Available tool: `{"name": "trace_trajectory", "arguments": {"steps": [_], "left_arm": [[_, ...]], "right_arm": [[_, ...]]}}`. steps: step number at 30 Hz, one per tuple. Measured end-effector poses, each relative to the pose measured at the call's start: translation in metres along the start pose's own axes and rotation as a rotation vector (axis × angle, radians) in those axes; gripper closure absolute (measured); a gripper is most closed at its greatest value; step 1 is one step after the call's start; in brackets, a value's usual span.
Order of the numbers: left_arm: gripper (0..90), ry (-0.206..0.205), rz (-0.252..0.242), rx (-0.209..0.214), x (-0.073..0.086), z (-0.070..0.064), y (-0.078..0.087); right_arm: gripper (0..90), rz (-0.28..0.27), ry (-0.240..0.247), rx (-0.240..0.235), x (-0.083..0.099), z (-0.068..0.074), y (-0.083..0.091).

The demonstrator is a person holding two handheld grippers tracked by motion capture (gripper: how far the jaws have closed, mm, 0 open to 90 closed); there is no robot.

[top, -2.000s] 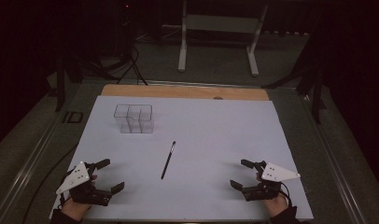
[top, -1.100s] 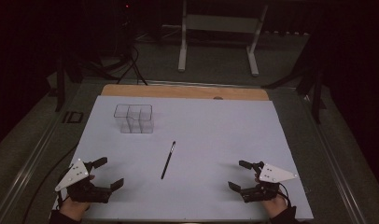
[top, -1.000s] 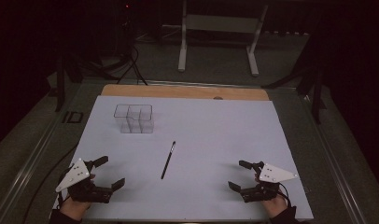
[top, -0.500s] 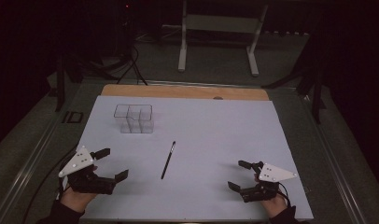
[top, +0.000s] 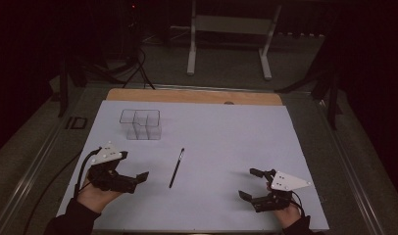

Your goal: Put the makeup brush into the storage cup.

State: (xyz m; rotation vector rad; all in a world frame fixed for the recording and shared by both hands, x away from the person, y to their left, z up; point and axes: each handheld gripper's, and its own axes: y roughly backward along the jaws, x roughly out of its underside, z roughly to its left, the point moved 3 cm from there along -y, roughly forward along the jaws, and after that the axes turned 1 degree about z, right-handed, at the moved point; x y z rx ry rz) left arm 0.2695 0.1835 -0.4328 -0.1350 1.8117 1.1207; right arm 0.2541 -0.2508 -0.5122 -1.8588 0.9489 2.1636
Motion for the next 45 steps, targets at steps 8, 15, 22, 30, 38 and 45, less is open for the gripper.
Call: {"name": "trace_trajectory", "arguments": {"steps": [8,15,22,30,38,45], "left_arm": [[2.1,0.038,0.067,-0.018,-0.013,-0.010,-0.018],[2.1,0.028,0.135,-0.063,-0.024,-0.019,-0.034],[3.0,0.065,0.210,-0.063,-0.031,-0.017,-0.051],[9.0,0.106,0.214,-0.037,-0.039,-0.015,-0.069],[9.6,0.155,0.247,-0.020,-0.048,-0.016,-0.085],[13.3,0.173,0.311,-0.036,-0.055,-0.013,-0.101]], "right_arm": [[13.4,0.001,0.003,-0.002,0.000,0.000,0.000],[13.4,0.001,0.003,-0.004,0.000,0.000,0.000],[13.4,0.003,0.002,-0.006,0.000,0.000,-0.001],[13.4,0.002,0.000,-0.009,0.000,0.000,-0.001],[13.4,0.000,0.000,-0.009,0.000,0.000,-0.001],[13.4,0.001,-0.001,-0.008,0.000,0.000,-0.001]]}}
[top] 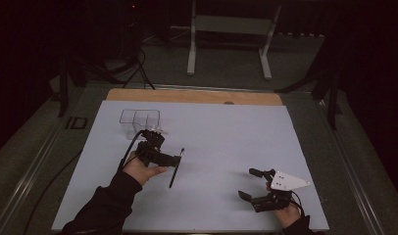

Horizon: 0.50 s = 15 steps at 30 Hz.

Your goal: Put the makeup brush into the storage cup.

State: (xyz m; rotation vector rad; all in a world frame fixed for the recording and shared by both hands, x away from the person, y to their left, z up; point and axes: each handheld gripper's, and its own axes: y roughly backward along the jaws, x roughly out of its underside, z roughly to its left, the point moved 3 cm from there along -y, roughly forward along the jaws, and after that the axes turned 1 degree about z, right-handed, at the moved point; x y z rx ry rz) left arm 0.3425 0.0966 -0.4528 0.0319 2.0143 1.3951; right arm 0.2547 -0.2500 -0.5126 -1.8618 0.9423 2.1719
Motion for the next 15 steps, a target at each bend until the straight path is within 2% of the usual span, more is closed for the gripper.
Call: {"name": "trace_trajectory", "arguments": {"steps": [10,15], "left_arm": [[18.2,0.018,0.064,-0.020,-0.011,-0.002,-0.018],[25.3,0.022,0.098,-0.017,-0.013,-0.004,-0.031]], "right_arm": [[13.4,0.001,0.002,-0.004,0.000,0.001,0.000],[13.4,0.002,0.003,-0.004,0.000,0.001,0.000]]}}
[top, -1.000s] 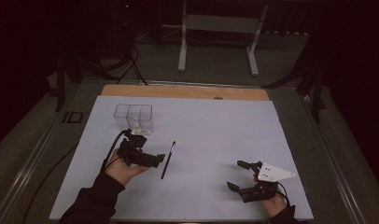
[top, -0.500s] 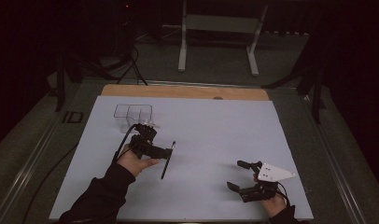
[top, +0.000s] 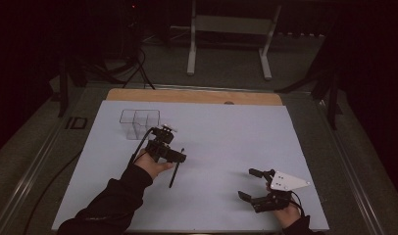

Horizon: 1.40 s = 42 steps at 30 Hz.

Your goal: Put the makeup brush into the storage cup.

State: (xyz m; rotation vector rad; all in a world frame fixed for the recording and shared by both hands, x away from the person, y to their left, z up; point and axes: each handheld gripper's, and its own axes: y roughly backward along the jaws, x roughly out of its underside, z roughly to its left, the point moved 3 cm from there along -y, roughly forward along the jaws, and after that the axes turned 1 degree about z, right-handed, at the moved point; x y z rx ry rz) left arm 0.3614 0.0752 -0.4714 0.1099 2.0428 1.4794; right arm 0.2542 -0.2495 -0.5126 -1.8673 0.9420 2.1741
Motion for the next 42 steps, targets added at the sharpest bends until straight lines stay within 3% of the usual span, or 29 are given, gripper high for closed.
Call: {"name": "trace_trajectory", "arguments": {"steps": [17,23,26,35,40,42], "left_arm": [[54.6,0.059,0.099,-0.016,-0.009,0.004,-0.029],[60.1,0.071,0.115,-0.037,-0.012,0.005,-0.035],[61.3,0.078,0.146,-0.044,-0.012,0.004,-0.040],[69.0,0.067,0.189,-0.071,-0.013,0.004,-0.052],[69.3,0.088,0.203,-0.082,-0.014,0.007,-0.054],[73.5,0.094,0.205,-0.079,-0.014,0.008,-0.055]], "right_arm": [[13.4,0.001,0.000,-0.002,0.000,0.000,0.000],[13.4,-0.001,-0.001,-0.002,0.000,0.000,0.000],[13.4,0.000,0.001,-0.001,0.000,0.000,0.000],[13.4,0.002,0.005,0.000,0.000,0.001,0.000],[13.4,0.004,0.002,0.007,0.000,0.000,0.000],[13.4,0.005,0.001,0.005,0.000,0.000,0.000]]}}
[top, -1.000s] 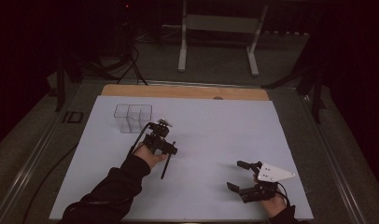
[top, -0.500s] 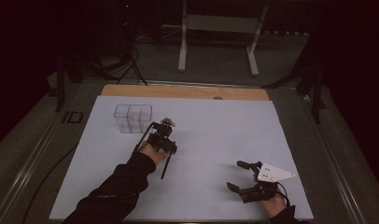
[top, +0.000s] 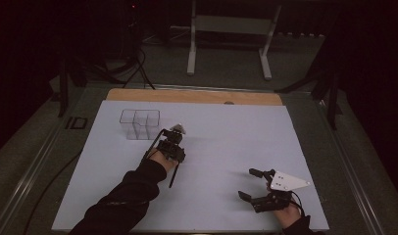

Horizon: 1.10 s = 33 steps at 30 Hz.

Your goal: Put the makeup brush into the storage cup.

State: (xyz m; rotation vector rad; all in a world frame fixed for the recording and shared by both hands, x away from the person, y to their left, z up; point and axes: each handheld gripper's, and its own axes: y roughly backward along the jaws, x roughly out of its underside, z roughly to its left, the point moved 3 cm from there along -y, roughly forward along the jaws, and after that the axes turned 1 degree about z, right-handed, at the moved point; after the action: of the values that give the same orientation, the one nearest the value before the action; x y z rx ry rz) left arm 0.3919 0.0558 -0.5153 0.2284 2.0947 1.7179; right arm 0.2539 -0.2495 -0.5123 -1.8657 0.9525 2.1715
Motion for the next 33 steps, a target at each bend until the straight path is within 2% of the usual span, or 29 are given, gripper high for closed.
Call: {"name": "trace_trajectory", "arguments": {"steps": [2,3,5,11,13,16,18,20,22,23,25,27,29,30,31,33], "left_arm": [[73.3,-0.002,0.006,0.007,-0.001,0.000,0.000],[75.9,-0.002,0.014,0.022,-0.001,0.000,0.000],[75.9,-0.006,0.017,0.022,-0.001,0.000,-0.001],[80.5,-0.069,0.041,-0.006,-0.002,-0.003,-0.005],[82.6,-0.053,0.040,-0.007,-0.002,-0.003,-0.006],[83.7,-0.065,0.056,-0.008,-0.003,-0.003,-0.006],[84.1,-0.088,0.065,-0.018,-0.004,-0.004,-0.006],[84.8,-0.133,0.073,-0.041,-0.004,-0.006,-0.006],[85.0,-0.145,0.078,-0.045,-0.004,-0.007,-0.005],[85.1,-0.151,0.070,-0.033,-0.003,-0.006,-0.004],[85.1,-0.154,0.048,-0.036,-0.002,-0.004,-0.001],[85.2,-0.147,0.009,-0.022,-0.001,0.000,0.006],[85.3,-0.158,-0.027,-0.023,0.001,0.001,0.013],[85.3,-0.158,-0.027,-0.023,0.001,0.001,0.013],[85.3,-0.156,-0.060,-0.010,0.002,0.002,0.021],[85.3,-0.165,-0.094,-0.004,0.004,0.002,0.029]], "right_arm": [[13.4,0.000,0.002,-0.001,0.000,0.000,0.000],[13.4,0.001,0.003,-0.002,0.000,0.000,0.000],[13.5,0.001,0.003,-0.002,0.000,0.000,0.000],[13.5,0.002,0.004,-0.001,0.000,0.000,0.000],[13.5,0.002,0.003,-0.001,0.000,0.000,0.000],[13.5,0.003,0.004,-0.002,0.000,0.000,0.000],[13.5,0.002,0.004,-0.001,0.000,0.001,0.000],[13.5,0.001,0.003,0.000,0.000,0.000,0.000],[13.5,0.001,0.002,0.002,0.000,0.000,0.000],[13.5,0.001,0.002,0.003,0.000,0.000,0.000],[13.5,0.002,0.002,0.006,0.000,0.000,0.000],[13.6,0.001,0.001,0.005,0.000,0.000,0.001],[13.6,0.001,0.000,0.006,0.000,0.000,0.000],[13.6,0.001,0.000,0.006,0.000,0.000,0.000],[13.6,0.002,-0.001,0.005,0.000,0.000,0.000],[13.6,0.000,-0.001,0.004,0.000,0.000,0.000]]}}
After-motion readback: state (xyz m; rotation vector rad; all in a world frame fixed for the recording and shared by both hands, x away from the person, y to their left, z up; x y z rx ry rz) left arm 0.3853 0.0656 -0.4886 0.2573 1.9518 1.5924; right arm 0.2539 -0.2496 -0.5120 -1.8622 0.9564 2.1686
